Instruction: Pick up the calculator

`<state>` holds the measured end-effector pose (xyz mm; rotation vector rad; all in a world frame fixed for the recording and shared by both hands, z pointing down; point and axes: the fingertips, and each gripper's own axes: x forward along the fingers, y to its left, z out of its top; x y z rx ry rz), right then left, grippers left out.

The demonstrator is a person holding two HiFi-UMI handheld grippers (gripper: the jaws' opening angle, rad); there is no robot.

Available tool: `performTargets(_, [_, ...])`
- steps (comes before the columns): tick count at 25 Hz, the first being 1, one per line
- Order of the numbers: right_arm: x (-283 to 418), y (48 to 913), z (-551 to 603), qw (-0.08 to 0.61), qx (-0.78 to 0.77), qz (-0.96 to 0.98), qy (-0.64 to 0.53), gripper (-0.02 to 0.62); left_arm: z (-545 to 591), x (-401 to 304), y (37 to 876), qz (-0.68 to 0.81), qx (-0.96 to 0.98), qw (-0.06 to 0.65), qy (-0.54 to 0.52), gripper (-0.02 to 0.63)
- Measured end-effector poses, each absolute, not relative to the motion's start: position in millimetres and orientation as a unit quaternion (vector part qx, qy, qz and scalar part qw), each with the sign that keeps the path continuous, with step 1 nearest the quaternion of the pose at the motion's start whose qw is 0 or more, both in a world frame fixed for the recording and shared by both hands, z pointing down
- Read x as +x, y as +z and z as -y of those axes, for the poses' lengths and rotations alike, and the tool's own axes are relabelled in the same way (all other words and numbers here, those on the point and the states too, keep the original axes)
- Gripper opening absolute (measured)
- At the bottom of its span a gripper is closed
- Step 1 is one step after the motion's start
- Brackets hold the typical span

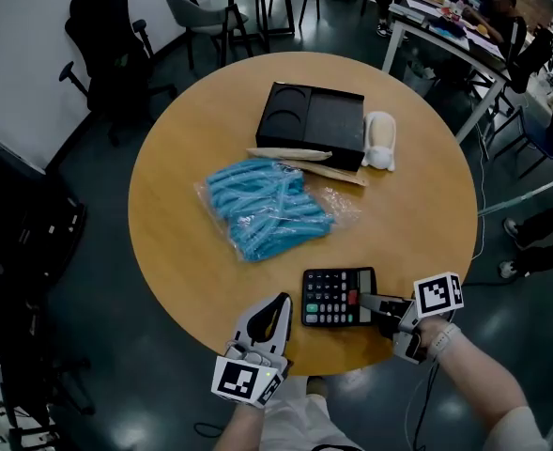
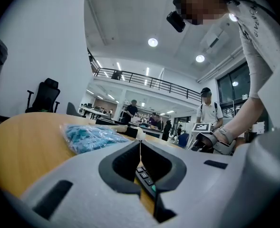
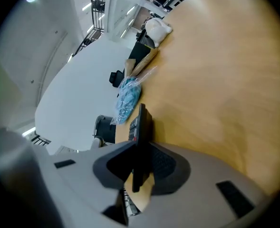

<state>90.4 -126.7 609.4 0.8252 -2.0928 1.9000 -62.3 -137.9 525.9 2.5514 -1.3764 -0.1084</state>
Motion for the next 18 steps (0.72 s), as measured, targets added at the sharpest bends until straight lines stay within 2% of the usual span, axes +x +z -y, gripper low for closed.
performTargets(5, [89, 596, 125, 0.083, 0.28, 0.726, 0.622, 0.06, 133, -63, 512, 0.467, 0.876, 0.116, -0.021, 0.008])
performTargets(18, [102, 514, 114, -0.054, 0.324, 0.727, 0.603, 0.06, 126, -63, 430, 0.448, 0.89, 0.073, -0.033, 0.008])
